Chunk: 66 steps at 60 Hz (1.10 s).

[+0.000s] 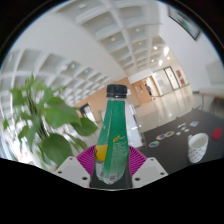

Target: Pour water

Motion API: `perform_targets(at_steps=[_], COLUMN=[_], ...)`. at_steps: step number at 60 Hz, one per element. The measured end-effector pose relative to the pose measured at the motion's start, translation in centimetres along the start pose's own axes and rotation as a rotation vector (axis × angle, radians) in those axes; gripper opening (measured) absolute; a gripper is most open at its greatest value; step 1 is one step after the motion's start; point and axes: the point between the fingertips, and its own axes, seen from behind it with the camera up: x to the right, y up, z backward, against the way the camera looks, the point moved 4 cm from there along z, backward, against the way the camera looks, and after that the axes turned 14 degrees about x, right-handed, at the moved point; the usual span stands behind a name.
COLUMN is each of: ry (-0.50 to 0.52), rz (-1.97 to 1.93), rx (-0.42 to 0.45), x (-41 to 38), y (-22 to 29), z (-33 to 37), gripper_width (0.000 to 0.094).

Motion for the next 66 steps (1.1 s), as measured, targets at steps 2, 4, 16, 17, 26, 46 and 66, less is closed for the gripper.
perform_targets(at_steps=[2,4,16,17,26,46,66], ry=[0.027,0.056,0.171,0.173,0.100,-0.054,0.144], rz=[-0.114,-0.235,-0.972,-1.025,-1.433,-1.726,-1.157], rx=[0.021,0.039,0.139,0.143,0.201,0.226,0.237], x=[-0.6,-1.1,1.4,2.1,8.3,16.0,12.4], y=[1.5,3.0,9.2,9.5,9.1,4.4,14.7], z=[-0.3,-0.6,-2.9,-3.0,-4.1,-3.5,-3.1], gripper_width=[0.0420,0.0420,0.0418,0.0417,0.0416,0.0418,0.0419])
